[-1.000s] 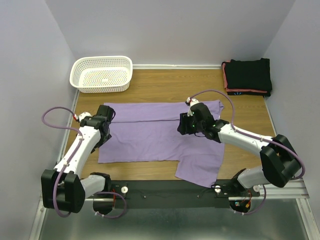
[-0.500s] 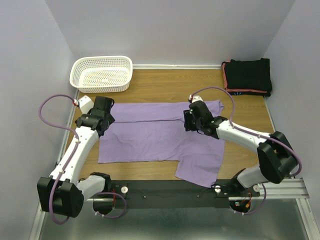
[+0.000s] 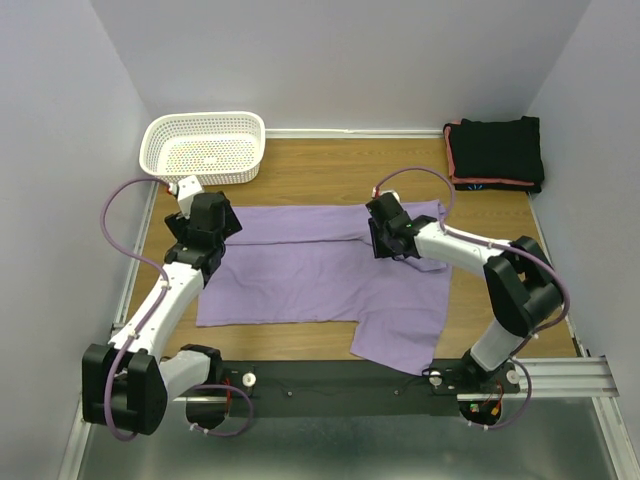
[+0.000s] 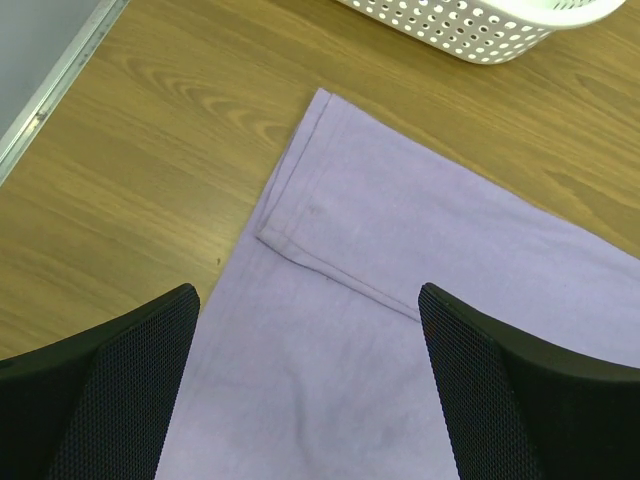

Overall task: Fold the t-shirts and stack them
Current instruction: Fold the tshirt

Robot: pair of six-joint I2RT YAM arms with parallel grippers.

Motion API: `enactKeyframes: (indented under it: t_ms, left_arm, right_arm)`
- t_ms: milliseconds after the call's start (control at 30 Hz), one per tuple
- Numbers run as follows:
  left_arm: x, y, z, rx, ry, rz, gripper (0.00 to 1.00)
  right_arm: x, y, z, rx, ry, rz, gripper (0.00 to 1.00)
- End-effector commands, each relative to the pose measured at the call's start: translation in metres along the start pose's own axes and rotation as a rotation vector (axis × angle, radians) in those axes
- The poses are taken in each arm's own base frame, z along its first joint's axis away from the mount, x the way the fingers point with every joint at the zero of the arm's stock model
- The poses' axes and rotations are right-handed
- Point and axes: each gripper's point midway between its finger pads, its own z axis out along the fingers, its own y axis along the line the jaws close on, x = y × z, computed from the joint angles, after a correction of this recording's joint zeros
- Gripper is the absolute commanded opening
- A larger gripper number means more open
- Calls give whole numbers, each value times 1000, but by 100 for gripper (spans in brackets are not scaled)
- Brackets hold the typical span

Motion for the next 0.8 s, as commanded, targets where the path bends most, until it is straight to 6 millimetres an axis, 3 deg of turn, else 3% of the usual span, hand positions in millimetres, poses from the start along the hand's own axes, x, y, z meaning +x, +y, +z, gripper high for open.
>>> enactKeyframes:
  t_ms: [0,200,567,767]
  left_arm:
    - [-9,-8,7,32,-63,6,98]
    - [-22,-17,6,63,-83,-3,98]
    - [-24,-16,4,80,-82,-22,98]
    - [-23,-17,5,89,-74,-23,98]
  right_arm:
    - [0,-12,6,67,44,10,41]
    - [0,-22,7,131,57,-10,41]
    - [3,-37,15,194,103,-66,41]
    - [11,-42,5,205,123,-74,42]
